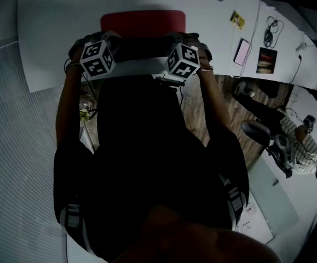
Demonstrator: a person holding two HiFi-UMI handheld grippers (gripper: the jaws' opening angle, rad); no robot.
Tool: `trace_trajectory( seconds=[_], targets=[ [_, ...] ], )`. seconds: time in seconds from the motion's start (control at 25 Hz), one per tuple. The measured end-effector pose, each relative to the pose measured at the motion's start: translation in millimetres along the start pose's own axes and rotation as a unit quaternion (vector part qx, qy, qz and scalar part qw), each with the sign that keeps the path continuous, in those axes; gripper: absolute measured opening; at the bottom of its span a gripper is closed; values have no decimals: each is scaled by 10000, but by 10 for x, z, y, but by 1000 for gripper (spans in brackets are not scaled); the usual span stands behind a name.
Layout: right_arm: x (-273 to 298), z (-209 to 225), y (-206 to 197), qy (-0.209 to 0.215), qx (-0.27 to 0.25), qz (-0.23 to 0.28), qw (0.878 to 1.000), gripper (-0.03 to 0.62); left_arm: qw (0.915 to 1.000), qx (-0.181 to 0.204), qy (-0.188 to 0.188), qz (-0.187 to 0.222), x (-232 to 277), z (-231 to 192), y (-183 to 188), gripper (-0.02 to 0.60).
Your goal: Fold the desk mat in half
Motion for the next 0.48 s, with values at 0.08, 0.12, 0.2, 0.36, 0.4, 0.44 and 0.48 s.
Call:
trace_trajectory(
  seconds=[0.08, 0.12, 0.2, 0.36, 0.4, 0.44, 0.48],
  targets=[
    [28, 127, 54, -92, 76, -34, 9999, 8, 10000, -4, 52, 47, -4, -124, -27, 14],
    [37, 188, 87, -135, 109, -56, 9998, 8, 9999, -12, 74, 68, -13, -186, -46, 14],
    [54, 318, 160, -202, 194, -110, 9995, 8, 9999, -15, 116, 105, -40, -328, -86, 14],
    [115, 612, 271, -347, 392, -218, 9984, 8, 9996, 75, 239, 162, -85, -618, -124, 14],
    [142, 680, 273, -382, 434, -259, 9980, 8, 9994, 113, 272, 177, -82, -679, -117, 14],
    [171, 746, 264, -415, 480, -295, 9975, 8, 9993, 148, 299, 193, -70, -739, -106, 14],
    [199, 810, 254, -442, 533, -313, 9971, 8, 9991, 173, 321, 208, -50, -802, -96, 14]
  ],
)
Point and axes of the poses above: the fingertips, and each gripper's own axes: x forward along the fingers, z to its right, y out of its top, the point moved 1 cm from there along -x, backward along the fingers, and after that the axes turned 12 degrees about -z, right-handed, at the moved point
